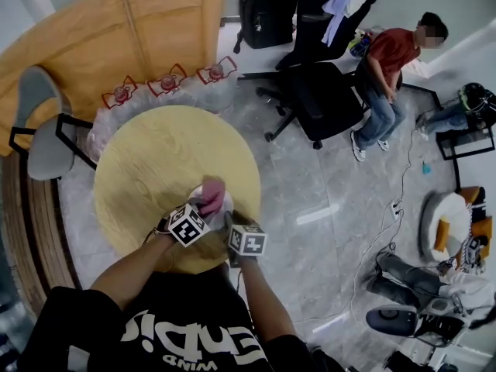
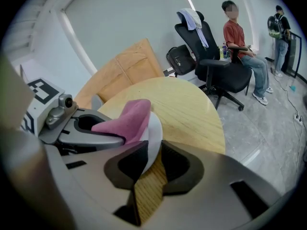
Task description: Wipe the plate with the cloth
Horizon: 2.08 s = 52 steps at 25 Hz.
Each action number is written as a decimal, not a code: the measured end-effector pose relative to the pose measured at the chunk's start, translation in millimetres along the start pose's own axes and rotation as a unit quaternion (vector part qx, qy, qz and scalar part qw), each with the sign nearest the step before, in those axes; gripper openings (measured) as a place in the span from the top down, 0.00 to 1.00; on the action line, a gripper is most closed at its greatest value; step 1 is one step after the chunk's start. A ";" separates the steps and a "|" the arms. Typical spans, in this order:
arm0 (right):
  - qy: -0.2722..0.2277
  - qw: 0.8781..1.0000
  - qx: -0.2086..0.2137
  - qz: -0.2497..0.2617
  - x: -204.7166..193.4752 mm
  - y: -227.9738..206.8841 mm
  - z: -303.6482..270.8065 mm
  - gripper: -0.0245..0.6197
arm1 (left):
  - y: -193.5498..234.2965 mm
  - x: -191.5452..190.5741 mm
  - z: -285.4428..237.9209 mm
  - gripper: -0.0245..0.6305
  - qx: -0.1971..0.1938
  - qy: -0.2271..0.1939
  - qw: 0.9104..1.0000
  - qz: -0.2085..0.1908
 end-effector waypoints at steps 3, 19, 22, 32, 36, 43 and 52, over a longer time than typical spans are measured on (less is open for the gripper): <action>-0.001 1.000 -0.002 -0.001 -1.5 0.3 -0.2 0.80 | -7.9 -1.2 -3.4 0.88 -0.027 0.007 1.000 0.002; 0.004 1.000 -0.010 -0.004 1.6 -0.9 3.2 0.81 | -36.0 -8.7 4.6 0.88 -0.068 0.032 0.997 -0.009; 0.005 1.000 -0.010 -0.004 3.9 -0.7 4.5 0.81 | -37.4 -10.3 8.7 0.88 -0.068 0.034 0.997 -0.011; 0.006 1.000 -0.007 -0.011 -1.3 1.0 0.8 0.81 | -32.8 -28.1 20.3 0.88 -0.059 0.023 0.998 0.008; 0.003 1.000 -0.004 -0.011 1.7 -0.8 0.7 0.81 | -31.4 -27.9 22.3 0.88 -0.054 0.022 0.998 0.011; 0.005 1.000 0.001 -0.012 1.0 -3.4 1.2 0.81 | -29.1 -33.4 29.7 0.88 -0.046 0.018 0.999 0.022; 0.008 1.000 0.006 -0.013 1.3 -5.2 -0.1 0.81 | -18.7 -38.5 39.5 0.88 -0.032 0.016 0.999 0.034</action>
Point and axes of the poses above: the fingertips, and each gripper's own axes: z backward along the fingers, y to its left, x out of its top, the point moved 9 cm from there along z, backward along the fingers, and after that the axes turned 14 degrees about -x, right-handed, at the moved point
